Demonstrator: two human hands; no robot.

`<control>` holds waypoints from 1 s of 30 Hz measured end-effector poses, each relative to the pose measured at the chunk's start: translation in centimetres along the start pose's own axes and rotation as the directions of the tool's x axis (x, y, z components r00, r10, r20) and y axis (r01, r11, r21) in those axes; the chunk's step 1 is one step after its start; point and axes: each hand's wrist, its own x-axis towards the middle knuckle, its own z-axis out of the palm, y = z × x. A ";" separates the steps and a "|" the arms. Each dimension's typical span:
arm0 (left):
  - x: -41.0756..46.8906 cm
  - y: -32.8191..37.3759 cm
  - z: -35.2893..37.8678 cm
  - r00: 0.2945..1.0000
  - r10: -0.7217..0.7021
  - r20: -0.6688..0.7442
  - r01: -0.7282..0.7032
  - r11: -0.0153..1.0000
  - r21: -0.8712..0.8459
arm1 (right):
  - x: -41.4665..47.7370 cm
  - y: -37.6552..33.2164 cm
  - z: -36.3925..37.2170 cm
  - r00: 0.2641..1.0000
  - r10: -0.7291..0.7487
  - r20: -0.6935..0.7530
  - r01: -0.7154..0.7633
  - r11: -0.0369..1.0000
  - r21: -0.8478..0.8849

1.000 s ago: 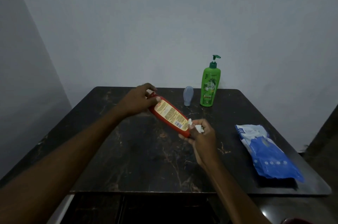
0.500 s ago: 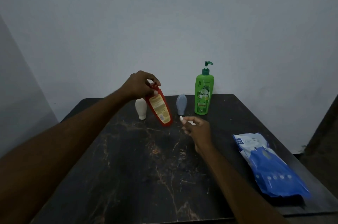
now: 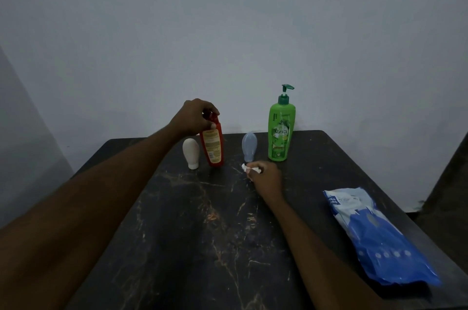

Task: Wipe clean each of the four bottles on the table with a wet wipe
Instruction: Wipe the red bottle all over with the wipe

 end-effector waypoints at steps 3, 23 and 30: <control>0.7 0.1 0.8 1.000 0.012 0.000 -0.012 1.000 -0.015 | 0.3 0.4 0.2 1.000 0.017 0.002 -0.017 1.000 -0.008; 2.9 1.2 2.1 0.992 0.097 0.078 -0.102 0.993 0.062 | 0.7 1.4 0.5 0.999 0.026 -0.025 -0.025 0.999 0.020; 3.2 1.2 2.0 0.989 0.104 0.100 -0.113 0.990 0.084 | 0.6 1.3 0.5 1.000 0.020 -0.023 -0.020 1.000 0.017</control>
